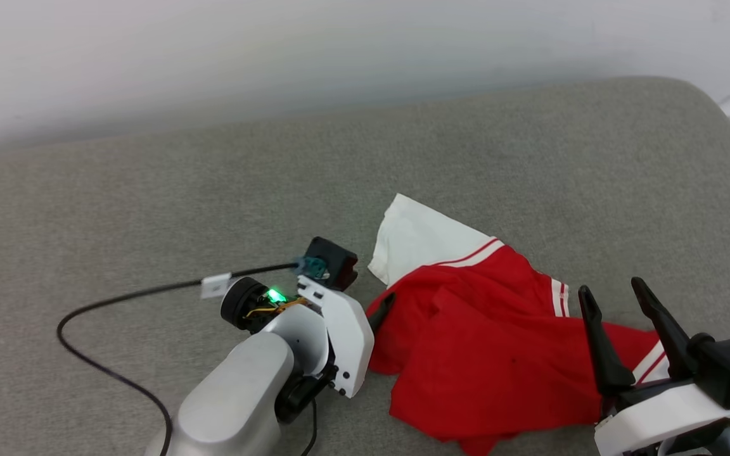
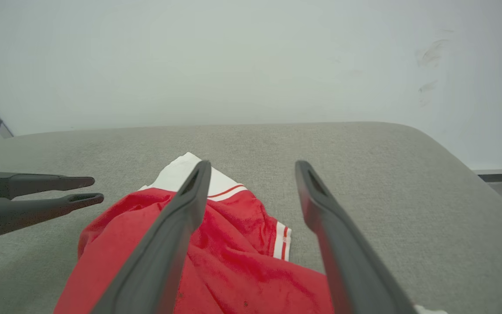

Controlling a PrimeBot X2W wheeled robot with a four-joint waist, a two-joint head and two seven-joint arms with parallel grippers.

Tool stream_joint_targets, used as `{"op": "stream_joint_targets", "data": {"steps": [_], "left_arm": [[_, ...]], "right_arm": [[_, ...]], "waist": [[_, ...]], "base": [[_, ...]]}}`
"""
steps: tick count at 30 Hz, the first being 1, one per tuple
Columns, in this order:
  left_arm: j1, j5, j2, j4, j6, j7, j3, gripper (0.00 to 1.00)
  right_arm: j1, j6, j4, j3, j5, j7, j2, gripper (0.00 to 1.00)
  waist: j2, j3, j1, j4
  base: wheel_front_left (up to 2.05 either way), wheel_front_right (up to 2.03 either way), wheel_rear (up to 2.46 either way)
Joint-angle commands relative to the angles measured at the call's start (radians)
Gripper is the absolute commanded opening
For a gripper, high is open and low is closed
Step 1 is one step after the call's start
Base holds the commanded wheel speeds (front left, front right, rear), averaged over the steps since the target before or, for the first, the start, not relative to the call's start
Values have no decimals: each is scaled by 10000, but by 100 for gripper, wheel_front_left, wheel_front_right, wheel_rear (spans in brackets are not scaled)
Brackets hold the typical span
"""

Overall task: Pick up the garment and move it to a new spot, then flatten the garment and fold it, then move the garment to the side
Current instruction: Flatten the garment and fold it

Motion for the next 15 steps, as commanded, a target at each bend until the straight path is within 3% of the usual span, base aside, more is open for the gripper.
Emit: {"op": "stream_joint_targets", "data": {"steps": [1, 15], "left_arm": [[-265, -37, 19, 216, -116, 569, -191, 100], [-1003, -225, 500, 1090, -574, 4603, -1795, 100]], "right_arm": [[-174, -3, 35, 10, 30, -63, 25, 100], [-578, -3, 486, 61, 298, -446, 160, 100]], "waist": [[-1, 344, 0, -249], [-1, 1139, 0, -654]], "base": [[0, 0, 0], [0, 0, 0]]}}
